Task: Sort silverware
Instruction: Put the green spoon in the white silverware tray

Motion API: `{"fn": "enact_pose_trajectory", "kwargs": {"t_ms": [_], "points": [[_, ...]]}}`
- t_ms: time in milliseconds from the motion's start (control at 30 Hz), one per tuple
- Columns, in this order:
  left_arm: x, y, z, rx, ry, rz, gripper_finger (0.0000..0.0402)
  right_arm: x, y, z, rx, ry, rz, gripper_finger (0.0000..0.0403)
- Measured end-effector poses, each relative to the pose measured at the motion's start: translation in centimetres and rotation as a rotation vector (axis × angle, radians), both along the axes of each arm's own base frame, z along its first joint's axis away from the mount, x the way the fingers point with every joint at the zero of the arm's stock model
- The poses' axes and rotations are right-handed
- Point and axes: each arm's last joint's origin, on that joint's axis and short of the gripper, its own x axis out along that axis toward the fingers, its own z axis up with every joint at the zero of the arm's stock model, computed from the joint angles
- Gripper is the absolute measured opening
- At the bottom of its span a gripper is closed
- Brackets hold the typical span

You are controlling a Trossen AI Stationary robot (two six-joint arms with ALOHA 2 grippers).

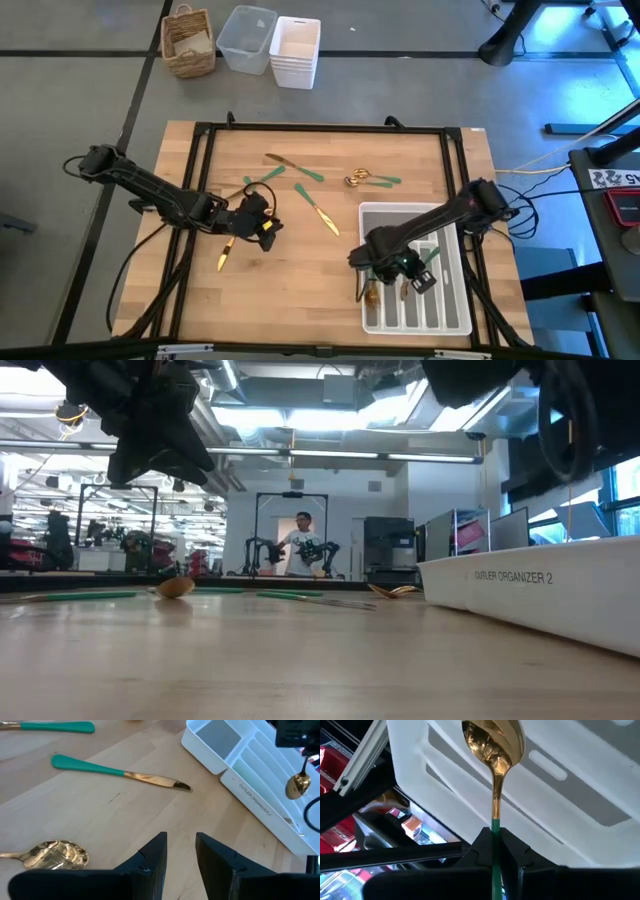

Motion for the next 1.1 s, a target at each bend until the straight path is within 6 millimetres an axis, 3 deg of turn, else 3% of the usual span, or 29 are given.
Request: {"fn": "enact_pose_trajectory", "kwargs": {"t_ms": [600,800,933,1100], "points": [[0.0,0.0,0.0,0.003,-0.003,0.004,0.0095,2.8,1.3,-2.1,0.135,-0.244,-0.001,0.0009],[0.0,0.0,0.0,0.003,-0.003,0.004,0.0095,3.1,1.3,-4.4,0.131,-0.181,0.062,0.0010],[0.0,0.0,0.0,0.002,-0.003,0.005,0.0095,3.5,1.4,-5.6,0.109,-0.210,0.111,0.0037],[0.0,0.0,0.0,0.003,-0.003,0.004,0.0095,3.7,1.2,-5.4,0.045,-0.230,0.131,0.0063]]}}
